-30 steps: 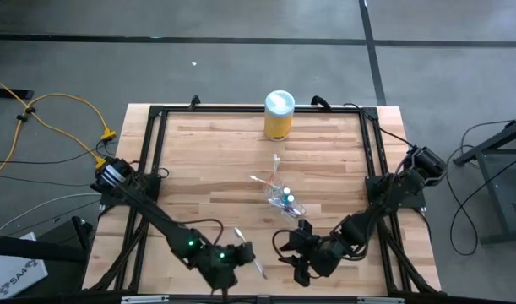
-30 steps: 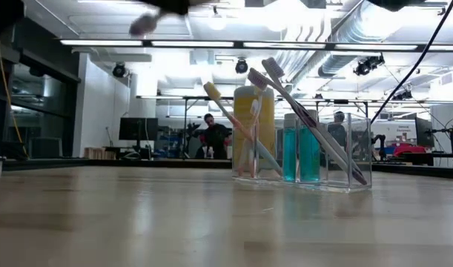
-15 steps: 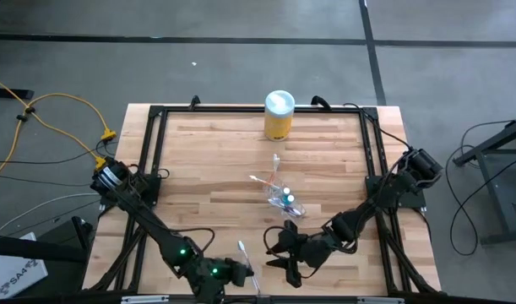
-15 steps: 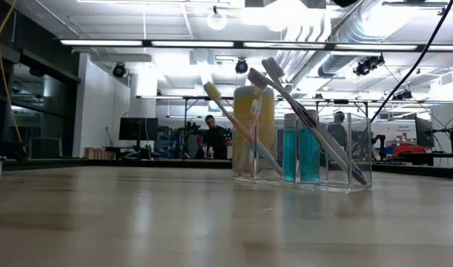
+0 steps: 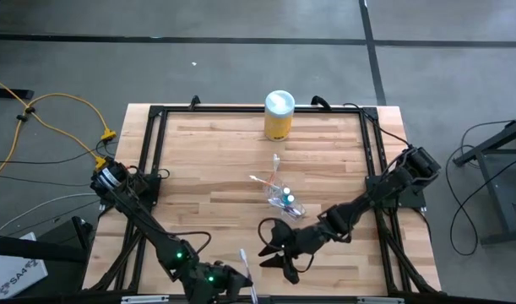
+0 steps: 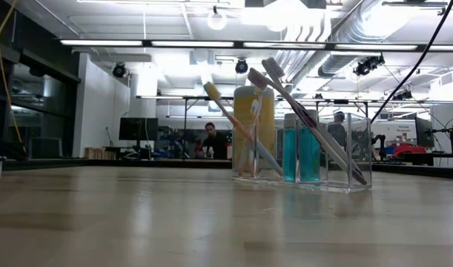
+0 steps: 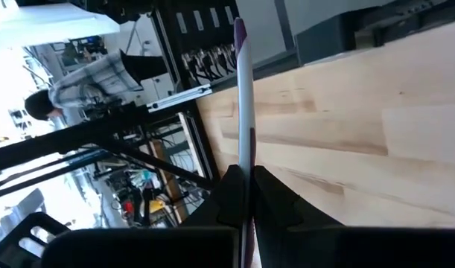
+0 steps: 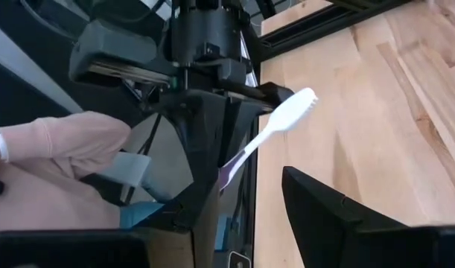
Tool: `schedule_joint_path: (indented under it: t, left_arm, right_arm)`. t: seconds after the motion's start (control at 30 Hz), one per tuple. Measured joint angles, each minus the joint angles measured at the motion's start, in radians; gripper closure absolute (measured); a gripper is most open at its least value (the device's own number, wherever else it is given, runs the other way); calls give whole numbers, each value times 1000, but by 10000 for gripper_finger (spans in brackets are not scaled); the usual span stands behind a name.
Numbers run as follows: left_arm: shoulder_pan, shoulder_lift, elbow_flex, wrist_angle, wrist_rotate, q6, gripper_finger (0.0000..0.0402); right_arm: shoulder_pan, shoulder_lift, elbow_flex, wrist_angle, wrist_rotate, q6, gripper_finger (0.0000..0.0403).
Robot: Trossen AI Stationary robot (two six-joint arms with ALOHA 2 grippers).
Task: Pick & Place toothbrushing station
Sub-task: Put the purple toothbrush into the bottom compartment of the transparent organizer
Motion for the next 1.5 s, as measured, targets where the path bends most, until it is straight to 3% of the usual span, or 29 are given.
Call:
schedule_joint_path:
  t: [0.53,1.23,1.5]
  left_arm:
    - [36,0,0,84,0,164,399]
    - [49,1,0,140,15,271,399]
    - [78,1,0,172,106,297,399]
  right_arm:
    - [-14,39,0,67,-101,13,264]
    - [-24,47,0,118,-128,-14,264]
    - [-25,49,0,170,-166,-33,264]
